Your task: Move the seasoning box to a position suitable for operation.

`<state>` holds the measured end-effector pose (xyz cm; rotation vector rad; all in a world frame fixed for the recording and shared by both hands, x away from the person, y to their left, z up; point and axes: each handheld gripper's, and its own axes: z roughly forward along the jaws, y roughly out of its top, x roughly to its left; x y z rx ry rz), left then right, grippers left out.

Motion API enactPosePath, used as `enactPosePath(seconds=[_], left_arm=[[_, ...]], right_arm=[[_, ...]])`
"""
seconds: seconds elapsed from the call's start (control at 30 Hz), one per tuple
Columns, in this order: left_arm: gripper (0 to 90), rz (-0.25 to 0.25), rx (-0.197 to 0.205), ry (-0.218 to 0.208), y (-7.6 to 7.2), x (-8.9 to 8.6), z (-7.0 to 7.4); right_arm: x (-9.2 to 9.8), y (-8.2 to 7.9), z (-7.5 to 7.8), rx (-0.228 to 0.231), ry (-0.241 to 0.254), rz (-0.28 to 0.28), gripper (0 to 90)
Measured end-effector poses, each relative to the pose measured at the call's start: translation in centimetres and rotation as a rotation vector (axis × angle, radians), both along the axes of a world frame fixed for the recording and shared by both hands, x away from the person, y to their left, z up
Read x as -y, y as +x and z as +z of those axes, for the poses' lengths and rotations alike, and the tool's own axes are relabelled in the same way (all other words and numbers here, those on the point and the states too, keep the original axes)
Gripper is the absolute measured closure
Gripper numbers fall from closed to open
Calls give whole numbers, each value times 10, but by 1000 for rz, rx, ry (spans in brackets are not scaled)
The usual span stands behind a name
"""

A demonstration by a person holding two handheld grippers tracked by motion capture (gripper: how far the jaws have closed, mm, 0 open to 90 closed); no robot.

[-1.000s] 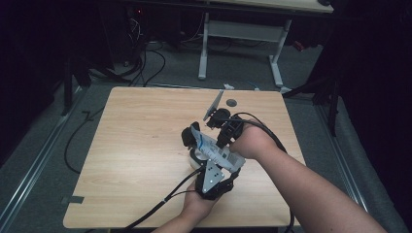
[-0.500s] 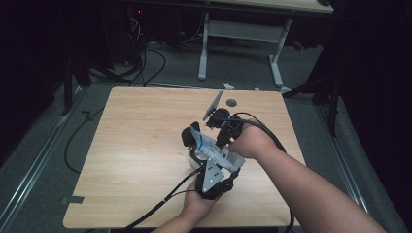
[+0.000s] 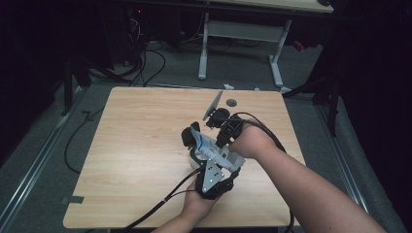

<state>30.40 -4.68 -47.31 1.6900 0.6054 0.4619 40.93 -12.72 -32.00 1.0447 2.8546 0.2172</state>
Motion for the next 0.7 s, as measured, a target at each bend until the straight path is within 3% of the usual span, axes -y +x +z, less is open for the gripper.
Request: enactPosePath(seconds=[0.7], left_arm=[[552, -2, -5, -9, 2, 2, 0]], right_arm=[[0, 1, -1, 3, -10, -2, 900]])
